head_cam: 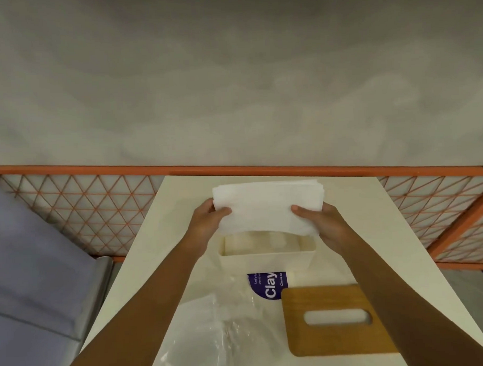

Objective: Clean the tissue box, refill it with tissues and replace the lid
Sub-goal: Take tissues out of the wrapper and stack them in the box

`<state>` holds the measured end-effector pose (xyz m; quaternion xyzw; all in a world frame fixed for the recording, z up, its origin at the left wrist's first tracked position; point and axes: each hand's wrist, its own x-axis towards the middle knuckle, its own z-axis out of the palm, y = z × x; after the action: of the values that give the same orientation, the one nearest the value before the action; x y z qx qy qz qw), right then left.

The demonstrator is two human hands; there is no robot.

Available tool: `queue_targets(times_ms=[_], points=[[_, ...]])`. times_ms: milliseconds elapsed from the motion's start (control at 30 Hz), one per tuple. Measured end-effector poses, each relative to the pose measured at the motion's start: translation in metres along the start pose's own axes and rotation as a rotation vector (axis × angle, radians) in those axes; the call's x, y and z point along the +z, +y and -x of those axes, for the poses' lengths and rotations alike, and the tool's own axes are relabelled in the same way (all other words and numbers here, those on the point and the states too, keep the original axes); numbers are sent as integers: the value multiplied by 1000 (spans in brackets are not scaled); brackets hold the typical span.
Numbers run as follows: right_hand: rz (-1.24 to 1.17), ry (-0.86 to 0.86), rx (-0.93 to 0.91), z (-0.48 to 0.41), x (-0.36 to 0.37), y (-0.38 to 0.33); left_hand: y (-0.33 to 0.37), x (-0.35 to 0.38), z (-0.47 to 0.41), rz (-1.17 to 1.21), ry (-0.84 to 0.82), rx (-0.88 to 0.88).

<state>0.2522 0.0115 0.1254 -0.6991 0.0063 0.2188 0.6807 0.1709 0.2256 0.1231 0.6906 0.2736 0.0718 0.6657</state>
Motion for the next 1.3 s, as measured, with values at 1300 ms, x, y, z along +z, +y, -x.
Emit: queue_targets(times_ms=[1300], points=[[947, -52, -5, 0, 20, 45, -23, 14, 12, -1021, -27, 22]])
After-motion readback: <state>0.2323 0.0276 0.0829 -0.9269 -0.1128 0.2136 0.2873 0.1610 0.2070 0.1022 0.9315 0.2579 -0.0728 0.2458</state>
